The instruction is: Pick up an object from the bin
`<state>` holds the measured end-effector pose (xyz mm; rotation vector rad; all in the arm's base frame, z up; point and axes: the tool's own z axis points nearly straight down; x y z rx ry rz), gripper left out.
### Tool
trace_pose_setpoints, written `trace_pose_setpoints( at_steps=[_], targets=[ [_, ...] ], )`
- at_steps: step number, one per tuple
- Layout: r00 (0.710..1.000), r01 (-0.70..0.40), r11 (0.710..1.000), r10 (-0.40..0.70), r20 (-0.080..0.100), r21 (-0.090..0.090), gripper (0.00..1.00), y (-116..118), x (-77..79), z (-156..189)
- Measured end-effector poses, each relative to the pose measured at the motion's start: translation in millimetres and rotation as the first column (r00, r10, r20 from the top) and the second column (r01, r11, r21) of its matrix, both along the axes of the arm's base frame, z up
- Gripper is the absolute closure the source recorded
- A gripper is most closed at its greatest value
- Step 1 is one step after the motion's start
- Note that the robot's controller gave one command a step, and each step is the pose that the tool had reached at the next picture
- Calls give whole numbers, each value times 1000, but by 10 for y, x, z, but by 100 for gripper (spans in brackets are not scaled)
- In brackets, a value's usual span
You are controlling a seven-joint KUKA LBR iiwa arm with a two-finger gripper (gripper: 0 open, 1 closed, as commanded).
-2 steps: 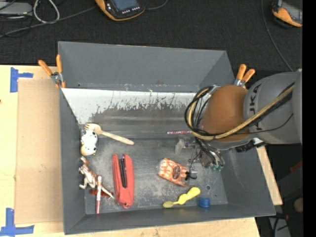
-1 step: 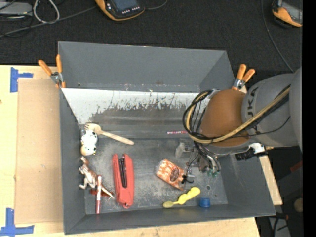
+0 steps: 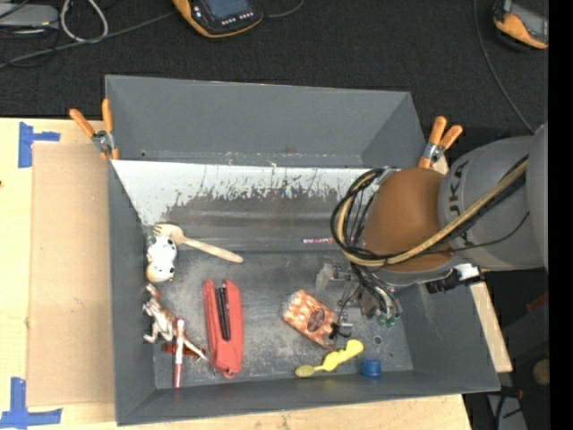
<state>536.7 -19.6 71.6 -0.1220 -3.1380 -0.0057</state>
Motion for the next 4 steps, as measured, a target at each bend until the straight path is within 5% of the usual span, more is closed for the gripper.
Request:
trace_pose_setpoints(
  at_steps=[3, 4],
  targets=[
    [1000, -25, 1000, 25, 0, 2, 0, 46, -71, -17],
    [988, -158, 988, 158, 1, 2, 0, 106, -134, -18]
  ],
)
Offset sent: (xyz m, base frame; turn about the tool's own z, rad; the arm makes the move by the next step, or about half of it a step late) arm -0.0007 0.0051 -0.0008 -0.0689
